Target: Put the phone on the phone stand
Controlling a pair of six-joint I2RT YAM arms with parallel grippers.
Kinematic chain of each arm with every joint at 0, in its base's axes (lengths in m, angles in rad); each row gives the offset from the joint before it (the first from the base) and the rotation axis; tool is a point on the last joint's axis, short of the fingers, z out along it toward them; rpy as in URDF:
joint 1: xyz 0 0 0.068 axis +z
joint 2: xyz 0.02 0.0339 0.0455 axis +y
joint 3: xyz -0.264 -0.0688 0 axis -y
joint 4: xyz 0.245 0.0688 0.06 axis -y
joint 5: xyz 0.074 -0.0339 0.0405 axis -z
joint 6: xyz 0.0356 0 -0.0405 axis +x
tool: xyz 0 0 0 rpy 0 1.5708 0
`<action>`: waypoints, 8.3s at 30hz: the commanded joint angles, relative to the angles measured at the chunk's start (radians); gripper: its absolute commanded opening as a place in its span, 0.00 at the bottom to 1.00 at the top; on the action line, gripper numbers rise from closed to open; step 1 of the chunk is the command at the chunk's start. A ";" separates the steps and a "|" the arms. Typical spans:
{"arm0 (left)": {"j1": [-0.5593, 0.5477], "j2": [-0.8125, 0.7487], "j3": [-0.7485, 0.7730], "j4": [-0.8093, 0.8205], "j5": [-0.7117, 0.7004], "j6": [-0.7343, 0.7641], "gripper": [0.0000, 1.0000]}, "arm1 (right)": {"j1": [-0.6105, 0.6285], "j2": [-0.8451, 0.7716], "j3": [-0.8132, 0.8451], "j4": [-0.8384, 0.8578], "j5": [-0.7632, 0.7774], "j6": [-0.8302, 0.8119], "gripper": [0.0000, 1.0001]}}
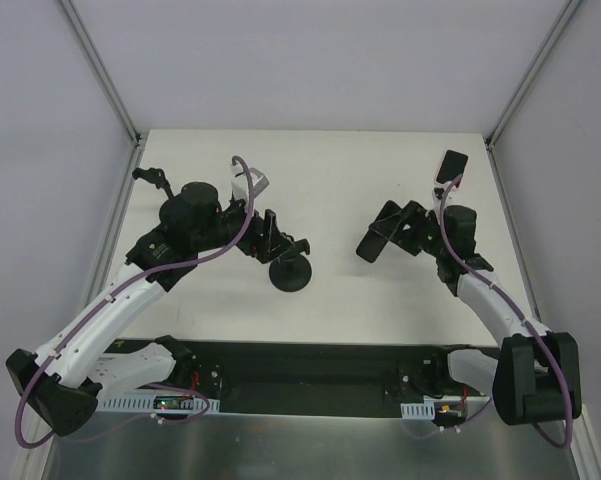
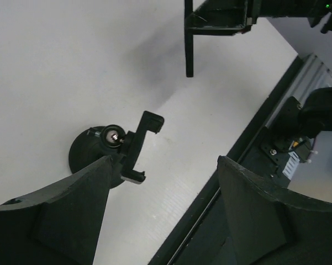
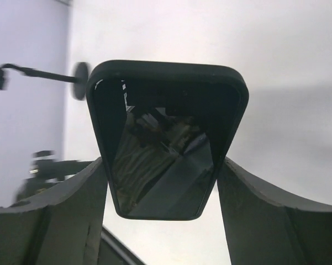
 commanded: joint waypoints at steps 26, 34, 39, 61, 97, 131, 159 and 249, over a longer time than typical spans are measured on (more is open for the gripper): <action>-0.318 0.326 0.192 0.149 -0.159 -0.238 0.37 | 0.506 -0.412 0.240 -0.221 0.317 0.102 0.01; -0.318 0.387 0.261 0.075 -0.156 -0.207 0.16 | 0.560 -0.478 0.206 -0.278 0.420 0.091 0.01; -0.318 0.422 0.293 0.074 -0.069 -0.202 0.10 | 0.561 -0.475 0.237 -0.301 0.402 0.059 0.13; -0.318 0.335 0.305 0.115 -0.052 -0.244 0.00 | 0.560 -0.505 0.240 -0.314 0.307 -0.032 0.97; -0.088 0.166 0.146 0.440 0.508 -0.567 0.58 | 0.511 -0.497 0.037 0.299 -0.420 -0.004 0.01; -0.211 0.347 0.449 -0.201 0.497 -0.015 0.17 | 0.640 -0.287 0.136 0.055 -0.483 -0.182 0.01; -0.220 -0.090 0.286 -0.114 -0.526 0.043 0.00 | 0.655 -0.269 0.263 -0.475 0.393 -0.325 0.96; 0.002 0.375 0.111 0.121 0.672 0.549 0.00 | 0.623 0.285 0.705 -0.592 -0.084 -0.862 0.01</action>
